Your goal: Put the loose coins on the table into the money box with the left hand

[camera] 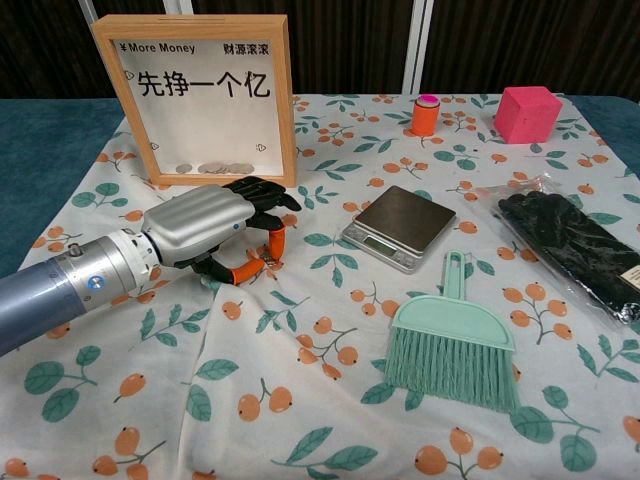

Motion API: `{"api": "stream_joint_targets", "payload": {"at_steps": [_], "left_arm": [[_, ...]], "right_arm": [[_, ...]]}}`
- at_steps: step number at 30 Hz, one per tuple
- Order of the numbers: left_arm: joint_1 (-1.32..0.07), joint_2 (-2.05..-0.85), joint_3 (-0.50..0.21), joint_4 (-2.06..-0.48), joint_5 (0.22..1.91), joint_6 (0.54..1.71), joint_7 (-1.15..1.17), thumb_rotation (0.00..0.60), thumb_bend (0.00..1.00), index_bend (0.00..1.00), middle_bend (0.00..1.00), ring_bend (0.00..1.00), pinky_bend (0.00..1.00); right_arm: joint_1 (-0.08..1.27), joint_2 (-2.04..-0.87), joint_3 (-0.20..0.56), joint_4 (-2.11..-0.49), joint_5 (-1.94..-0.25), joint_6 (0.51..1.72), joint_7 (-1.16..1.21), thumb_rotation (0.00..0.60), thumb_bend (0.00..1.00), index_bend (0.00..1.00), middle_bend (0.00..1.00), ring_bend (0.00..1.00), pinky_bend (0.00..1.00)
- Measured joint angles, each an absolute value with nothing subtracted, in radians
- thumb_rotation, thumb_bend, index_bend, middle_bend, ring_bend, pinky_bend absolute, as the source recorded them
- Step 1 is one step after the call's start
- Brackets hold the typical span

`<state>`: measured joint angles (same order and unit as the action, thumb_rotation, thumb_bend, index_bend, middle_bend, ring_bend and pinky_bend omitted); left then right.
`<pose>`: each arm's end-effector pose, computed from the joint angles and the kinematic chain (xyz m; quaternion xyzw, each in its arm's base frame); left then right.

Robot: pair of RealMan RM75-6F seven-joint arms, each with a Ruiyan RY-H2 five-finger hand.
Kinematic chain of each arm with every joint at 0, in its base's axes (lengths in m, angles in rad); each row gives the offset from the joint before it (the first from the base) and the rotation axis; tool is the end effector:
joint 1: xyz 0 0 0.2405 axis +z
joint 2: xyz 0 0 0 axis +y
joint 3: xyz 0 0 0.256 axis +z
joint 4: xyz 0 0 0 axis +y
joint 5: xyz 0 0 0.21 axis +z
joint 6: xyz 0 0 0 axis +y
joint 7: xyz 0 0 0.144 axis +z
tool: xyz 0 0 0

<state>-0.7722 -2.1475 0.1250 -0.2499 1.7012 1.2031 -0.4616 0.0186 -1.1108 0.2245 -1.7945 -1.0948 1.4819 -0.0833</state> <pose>-0.1802 0.3458 -0.1169 -0.8172 -0.2305 -0.4279 0.3098 -0.3269 -0.1820 0.1836 0.4080 -0.4825 0.3679 0.6821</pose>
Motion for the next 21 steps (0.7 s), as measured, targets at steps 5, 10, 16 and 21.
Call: {"api": "stream_joint_targets", "payload": {"at_steps": [5,10,16,21], "left_arm": [[-0.766,-2.147,0.131,-0.250,1.704,1.199,-0.457,0.600,0.45,0.48,0.11,0.00,0.00],[-0.763,-2.145,0.131,-0.248,1.702,1.186,-0.454,0.600,0.38,0.40,0.10,0.00,0.00],[-0.765,-2.141,0.133,-0.252,1.704,1.186,-0.453,0.600,0.23,0.32,0.10,0.00,0.00],[-0.761,-2.133,0.141,-0.257,1.708,1.175,-0.443,0.600,0.21,0.32,0.10,0.00,0.00]], "right_arm": [[0.019,-1.110,0.224,-1.795,-1.093,1.480,-0.083,0.600,0.39,0.14,0.06,0.05,0.00],[0.020,-1.106,0.224,-1.800,-1.089,1.475,-0.083,0.600,0.39,0.14,0.06,0.05,0.00],[0.020,-1.106,0.224,-1.800,-1.088,1.474,-0.083,0.600,0.39,0.14,0.06,0.06,0.00],[0.020,-1.105,0.223,-1.802,-1.087,1.473,-0.081,0.600,0.39,0.14,0.07,0.06,0.00]]}}
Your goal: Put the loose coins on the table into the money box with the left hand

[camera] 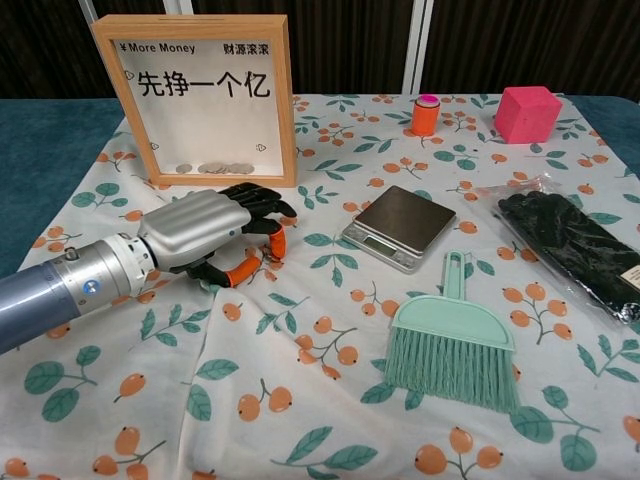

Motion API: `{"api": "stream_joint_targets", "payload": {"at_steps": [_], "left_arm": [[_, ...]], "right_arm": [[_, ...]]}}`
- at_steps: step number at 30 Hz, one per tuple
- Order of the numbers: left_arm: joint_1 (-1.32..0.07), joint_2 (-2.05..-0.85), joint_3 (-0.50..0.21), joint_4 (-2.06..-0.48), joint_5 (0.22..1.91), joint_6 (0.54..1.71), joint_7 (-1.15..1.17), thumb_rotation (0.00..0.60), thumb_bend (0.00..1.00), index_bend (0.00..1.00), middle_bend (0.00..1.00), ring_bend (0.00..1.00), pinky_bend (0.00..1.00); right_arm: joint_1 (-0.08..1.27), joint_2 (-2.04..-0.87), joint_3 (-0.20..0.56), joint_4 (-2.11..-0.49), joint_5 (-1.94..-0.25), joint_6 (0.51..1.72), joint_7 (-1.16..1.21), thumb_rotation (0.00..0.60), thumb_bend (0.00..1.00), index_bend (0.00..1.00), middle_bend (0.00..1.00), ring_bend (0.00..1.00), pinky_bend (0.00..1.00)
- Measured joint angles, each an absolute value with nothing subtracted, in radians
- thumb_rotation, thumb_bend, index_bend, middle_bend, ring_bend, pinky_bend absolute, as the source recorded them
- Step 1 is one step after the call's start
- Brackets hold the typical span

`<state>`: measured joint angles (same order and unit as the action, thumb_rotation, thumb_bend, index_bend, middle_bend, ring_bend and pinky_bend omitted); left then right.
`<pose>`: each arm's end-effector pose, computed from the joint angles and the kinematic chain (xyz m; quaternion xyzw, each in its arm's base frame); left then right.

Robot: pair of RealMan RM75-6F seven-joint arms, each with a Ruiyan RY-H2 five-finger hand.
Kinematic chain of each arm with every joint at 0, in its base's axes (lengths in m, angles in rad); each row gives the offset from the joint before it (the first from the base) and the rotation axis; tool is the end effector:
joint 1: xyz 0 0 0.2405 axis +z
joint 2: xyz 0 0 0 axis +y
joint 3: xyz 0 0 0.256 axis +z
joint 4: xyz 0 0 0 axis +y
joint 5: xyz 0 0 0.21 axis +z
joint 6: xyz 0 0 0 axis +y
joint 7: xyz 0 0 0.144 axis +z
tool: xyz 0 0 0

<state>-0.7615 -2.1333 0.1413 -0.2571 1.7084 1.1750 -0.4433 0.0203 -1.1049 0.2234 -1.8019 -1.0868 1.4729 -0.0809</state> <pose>-0.1898 0.3444 -0.1175 -0.8282 -0.2275 -0.4051 0.3136 -0.3268 -0.1821 0.1834 0.4076 -0.4880 0.3661 0.6795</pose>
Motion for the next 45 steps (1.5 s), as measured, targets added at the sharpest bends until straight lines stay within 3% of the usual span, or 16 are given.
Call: {"api": "stream_joint_targets", "payload": {"at_steps": [9,16,29,37,45], "left_arm": [[-0.759,-2.122,0.139,-0.275,1.706,1.176,-0.421,0.600,0.25,0.55,0.13,0.00,0.00],[-0.758,-2.121,0.120,-0.279,1.692,1.193,-0.398,0.600,0.30,0.64,0.15,0.00,0.00],[-0.757,-2.117,0.109,-0.284,1.681,1.190,-0.362,0.600,0.32,0.70,0.17,0.00,0.00],[-0.765,-2.108,0.097,-0.295,1.676,1.220,-0.368,0.600,0.45,0.72,0.18,0.00,0.00],[-0.788,-2.053,0.060,-0.352,1.664,1.311,-0.384,0.600,0.47,0.73,0.18,0.00,0.00]], "right_arm": [[0.020,-1.103,0.224,-1.805,-1.084,1.473,-0.077,0.600,0.39,0.14,0.07,0.06,0.00],[0.021,-1.104,0.223,-1.804,-1.086,1.473,-0.078,0.600,0.39,0.14,0.07,0.06,0.00],[0.022,-1.101,0.221,-1.808,-1.081,1.463,-0.074,0.600,0.39,0.14,0.07,0.06,0.00],[0.022,-1.100,0.221,-1.808,-1.080,1.463,-0.073,0.600,0.39,0.14,0.07,0.06,0.00],[0.025,-1.102,0.218,-1.806,-1.081,1.459,-0.076,0.600,0.39,0.14,0.07,0.06,0.00]]}}
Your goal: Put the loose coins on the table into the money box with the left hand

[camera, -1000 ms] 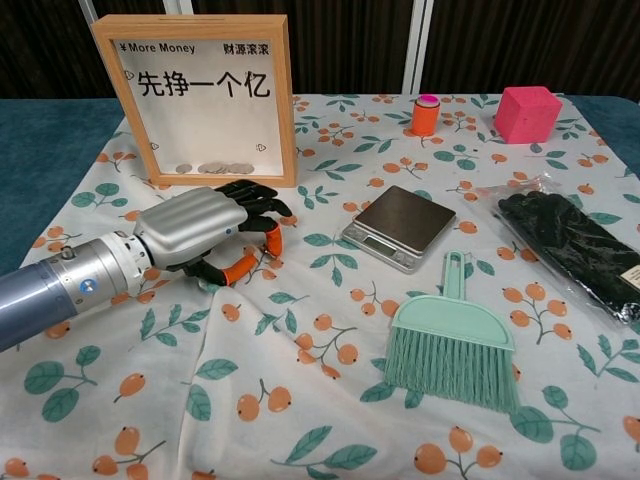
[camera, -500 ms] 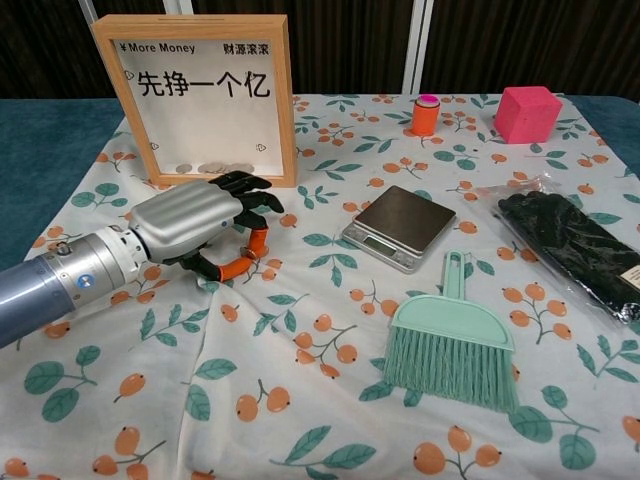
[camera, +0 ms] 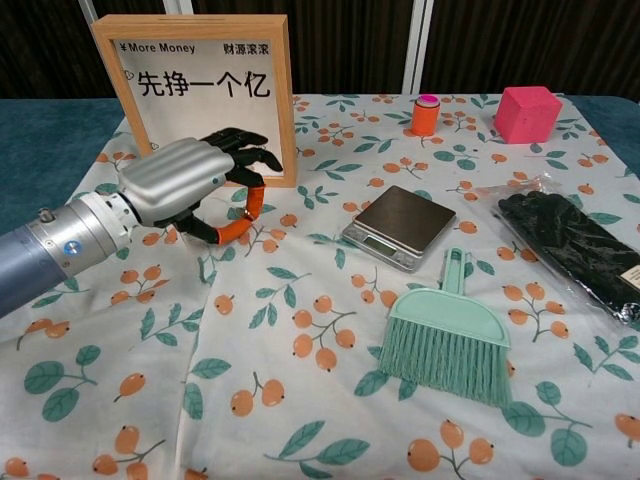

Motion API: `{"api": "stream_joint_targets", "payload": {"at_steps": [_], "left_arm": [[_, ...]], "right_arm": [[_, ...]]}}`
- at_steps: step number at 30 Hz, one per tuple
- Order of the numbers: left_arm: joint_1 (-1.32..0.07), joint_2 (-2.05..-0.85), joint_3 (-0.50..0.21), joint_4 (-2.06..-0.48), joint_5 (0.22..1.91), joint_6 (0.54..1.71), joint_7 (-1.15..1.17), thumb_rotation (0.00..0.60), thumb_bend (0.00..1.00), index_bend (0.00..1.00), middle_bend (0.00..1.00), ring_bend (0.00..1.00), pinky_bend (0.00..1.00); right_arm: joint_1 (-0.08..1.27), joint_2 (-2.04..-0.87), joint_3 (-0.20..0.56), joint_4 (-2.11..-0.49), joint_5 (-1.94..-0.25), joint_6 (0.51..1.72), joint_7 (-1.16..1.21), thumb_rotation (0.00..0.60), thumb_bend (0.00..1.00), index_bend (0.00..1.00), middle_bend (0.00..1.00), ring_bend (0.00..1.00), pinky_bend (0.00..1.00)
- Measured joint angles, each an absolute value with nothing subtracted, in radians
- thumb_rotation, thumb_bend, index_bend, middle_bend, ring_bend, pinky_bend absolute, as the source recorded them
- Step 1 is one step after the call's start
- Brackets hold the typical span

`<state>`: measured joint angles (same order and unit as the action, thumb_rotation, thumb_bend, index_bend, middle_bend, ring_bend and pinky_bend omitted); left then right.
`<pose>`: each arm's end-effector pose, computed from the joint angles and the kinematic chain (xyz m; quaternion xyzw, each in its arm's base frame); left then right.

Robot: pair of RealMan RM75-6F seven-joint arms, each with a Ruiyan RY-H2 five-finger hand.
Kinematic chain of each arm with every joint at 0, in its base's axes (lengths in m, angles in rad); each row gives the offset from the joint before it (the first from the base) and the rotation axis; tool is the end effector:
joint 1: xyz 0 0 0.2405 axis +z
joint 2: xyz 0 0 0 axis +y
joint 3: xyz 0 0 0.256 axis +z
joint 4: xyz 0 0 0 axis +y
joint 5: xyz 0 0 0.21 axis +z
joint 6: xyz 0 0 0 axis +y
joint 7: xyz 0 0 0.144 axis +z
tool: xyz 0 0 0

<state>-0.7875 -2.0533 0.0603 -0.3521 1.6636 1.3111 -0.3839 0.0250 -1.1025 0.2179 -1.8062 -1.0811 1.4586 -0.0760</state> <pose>-0.1738 0.3622 -0.0772 -0.7833 -0.1929 -0.4792 0.3458 -0.3268 -0.1824 0.1809 0.4096 -0.4958 0.3639 0.6738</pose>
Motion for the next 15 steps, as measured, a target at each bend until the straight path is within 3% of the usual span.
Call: {"api": "stream_joint_targets", "payload": {"at_steps": [15], "left_arm": [[-0.819,-1.889,0.026,-0.637,1.676,1.401,-0.302,0.600,0.47,0.74,0.18,0.00,0.00]], "right_arm": [[0.027,-1.104,0.216,-1.806,-1.083,1.461,-0.082,0.600,0.39,0.14,0.07,0.06,0.00]]}}
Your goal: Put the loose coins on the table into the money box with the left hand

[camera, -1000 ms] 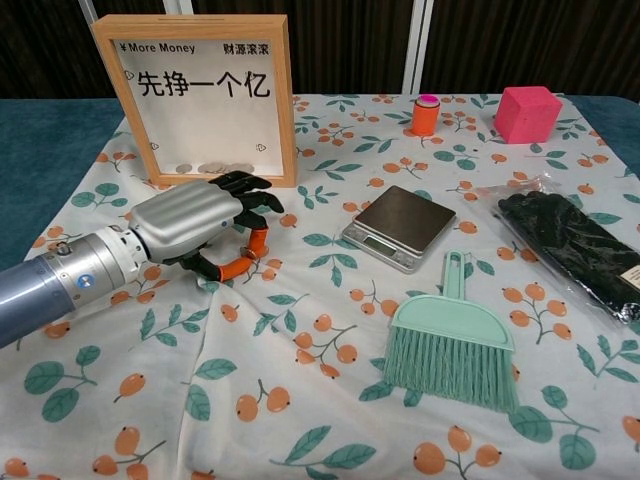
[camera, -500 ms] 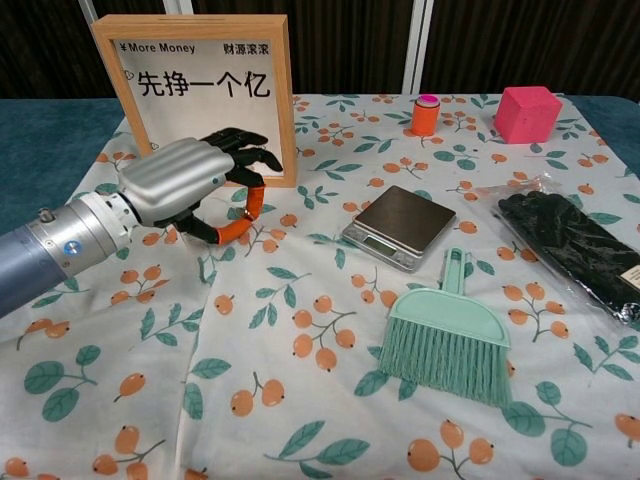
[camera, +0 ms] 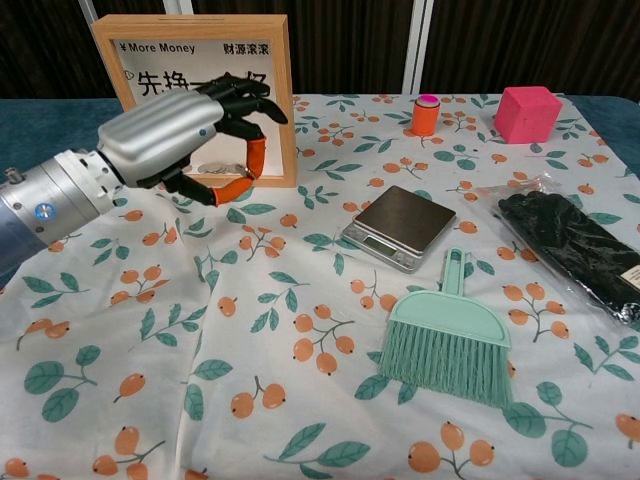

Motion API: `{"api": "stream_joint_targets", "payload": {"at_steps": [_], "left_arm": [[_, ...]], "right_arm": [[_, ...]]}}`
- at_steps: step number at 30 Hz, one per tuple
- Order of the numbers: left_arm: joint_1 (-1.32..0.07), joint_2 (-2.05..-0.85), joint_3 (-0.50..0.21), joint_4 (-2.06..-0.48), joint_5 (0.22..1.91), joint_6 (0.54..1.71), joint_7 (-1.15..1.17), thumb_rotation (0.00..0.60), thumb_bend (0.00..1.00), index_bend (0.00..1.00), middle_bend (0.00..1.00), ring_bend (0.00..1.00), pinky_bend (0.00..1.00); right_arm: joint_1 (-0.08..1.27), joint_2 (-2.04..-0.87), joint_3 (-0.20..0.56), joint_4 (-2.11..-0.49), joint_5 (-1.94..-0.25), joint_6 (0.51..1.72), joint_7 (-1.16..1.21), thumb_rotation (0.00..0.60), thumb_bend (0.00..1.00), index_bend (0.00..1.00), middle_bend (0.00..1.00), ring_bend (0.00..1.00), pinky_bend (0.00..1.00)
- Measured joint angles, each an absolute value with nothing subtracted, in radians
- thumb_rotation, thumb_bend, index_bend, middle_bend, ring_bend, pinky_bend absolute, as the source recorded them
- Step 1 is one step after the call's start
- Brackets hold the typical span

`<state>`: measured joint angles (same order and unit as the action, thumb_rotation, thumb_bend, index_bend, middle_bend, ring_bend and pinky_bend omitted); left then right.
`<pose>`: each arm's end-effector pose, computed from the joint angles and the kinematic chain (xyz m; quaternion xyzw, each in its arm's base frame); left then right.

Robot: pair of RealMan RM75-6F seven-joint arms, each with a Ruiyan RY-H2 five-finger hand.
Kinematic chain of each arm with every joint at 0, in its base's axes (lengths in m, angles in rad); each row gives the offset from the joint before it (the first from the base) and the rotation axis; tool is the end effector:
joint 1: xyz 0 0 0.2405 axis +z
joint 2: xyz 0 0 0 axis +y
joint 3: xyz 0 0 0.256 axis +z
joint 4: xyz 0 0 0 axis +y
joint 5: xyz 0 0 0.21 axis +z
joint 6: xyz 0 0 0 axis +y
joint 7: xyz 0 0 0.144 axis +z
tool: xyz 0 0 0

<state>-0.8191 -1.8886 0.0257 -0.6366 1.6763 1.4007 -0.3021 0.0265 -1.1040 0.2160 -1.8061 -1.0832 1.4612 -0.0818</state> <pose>-0.1493 0.3606 -0.0428 -0.7635 -0.1676 -0.5346 0.3212 -0.3263 -0.1826 0.1804 0.4118 -0.4940 0.3629 0.6744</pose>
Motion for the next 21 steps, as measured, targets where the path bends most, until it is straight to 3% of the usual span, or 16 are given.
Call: {"api": "stream_joint_targets", "payload": {"at_steps": [8,18,21], "left_arm": [[-0.874,-1.705,-0.047,-0.938,1.666,1.400,-0.164,0.600,0.47,0.74,0.19,0.00,0.00],[-0.935,-1.318,-0.183,-1.464,1.553,1.233,0.045,0.600,0.47,0.75,0.19,0.00,0.00],[-0.953,-1.217,-0.231,-1.546,1.485,1.157,0.100,0.600,0.47,0.75,0.19,0.00,0.00]], "right_arm": [[0.027,-1.106,0.216,-1.804,-1.085,1.465,-0.082,0.600,0.39,0.14,0.07,0.06,0.00],[0.025,-1.113,0.216,-1.800,-1.090,1.477,-0.088,0.600,0.39,0.14,0.07,0.06,0.00],[0.026,-1.114,0.217,-1.800,-1.089,1.477,-0.089,0.600,0.40,0.14,0.07,0.06,0.00]]}}
